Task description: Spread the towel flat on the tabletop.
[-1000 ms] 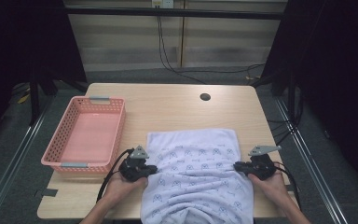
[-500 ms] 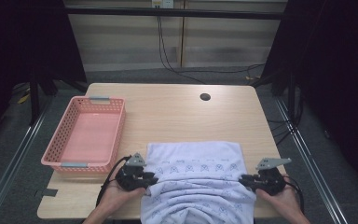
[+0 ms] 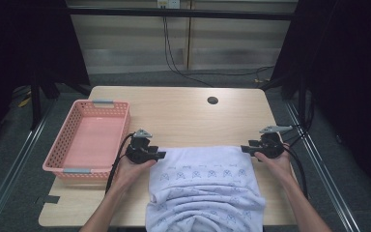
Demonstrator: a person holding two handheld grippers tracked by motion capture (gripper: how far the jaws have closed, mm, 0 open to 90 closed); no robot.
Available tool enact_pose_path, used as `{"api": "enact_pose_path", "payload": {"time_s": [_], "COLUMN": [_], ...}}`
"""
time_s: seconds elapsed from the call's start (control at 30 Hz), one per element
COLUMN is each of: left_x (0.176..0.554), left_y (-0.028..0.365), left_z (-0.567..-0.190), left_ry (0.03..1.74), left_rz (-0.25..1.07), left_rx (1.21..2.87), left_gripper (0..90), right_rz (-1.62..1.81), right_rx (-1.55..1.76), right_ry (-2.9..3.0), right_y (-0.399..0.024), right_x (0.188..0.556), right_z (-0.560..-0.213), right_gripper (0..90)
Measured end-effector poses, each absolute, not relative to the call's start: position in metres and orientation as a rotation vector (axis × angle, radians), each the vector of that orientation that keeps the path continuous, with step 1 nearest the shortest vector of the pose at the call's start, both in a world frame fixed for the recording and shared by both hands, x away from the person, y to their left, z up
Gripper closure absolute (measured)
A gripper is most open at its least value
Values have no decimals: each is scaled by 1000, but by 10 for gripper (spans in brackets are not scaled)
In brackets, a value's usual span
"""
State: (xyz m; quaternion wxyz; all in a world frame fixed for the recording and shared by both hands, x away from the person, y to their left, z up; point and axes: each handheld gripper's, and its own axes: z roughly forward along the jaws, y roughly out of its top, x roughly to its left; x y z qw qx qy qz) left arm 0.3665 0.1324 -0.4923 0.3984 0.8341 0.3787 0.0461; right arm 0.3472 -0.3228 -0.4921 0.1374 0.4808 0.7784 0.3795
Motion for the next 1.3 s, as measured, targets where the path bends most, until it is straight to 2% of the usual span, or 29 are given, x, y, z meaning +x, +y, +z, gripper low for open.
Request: {"api": "enact_pose_path", "payload": {"time_s": [0.3,0.37,0.4,0.53,0.6,0.7,1.03,1.1,1.17,1.3], "left_x": [363,363,364,366,366,364,364,365,366,363], "left_y": [134,132,131,130,130,131,136,135,130,119], "left_z": [-495,-496,-497,-499,-499,-498,-501,-501,-502,-503], "left_ry": [992,1011,1024,1027,1027,1031,1032,1010,984,895], "left_rz": [193,164,132,161,156,187,188,189,181,139], "left_rx": [2119,2116,2106,2110,2108,2105,2106,2119,2122,2160], "left_gripper": [469,431,417,417,417,413,418,450,518,736], "right_rz": [1083,1080,1080,1094,1095,1105,1128,1134,1146,1166], "right_rx": [1372,1350,1340,1320,1329,1336,1356,1364,1362,1367], "right_ry": [2310,2309,2316,2352,2368,2366,2339,2338,2348,2339], "right_y": [-308,-307,-306,-304,-304,-305,-312,-311,-310,-310], "right_x": [346,345,344,339,338,338,335,335,335,334], "right_z": [-505,-505,-505,-505,-504,-504,-502,-503,-504,-502], "right_gripper": [465,501,544,770,827,854,853,853,853,853]}}
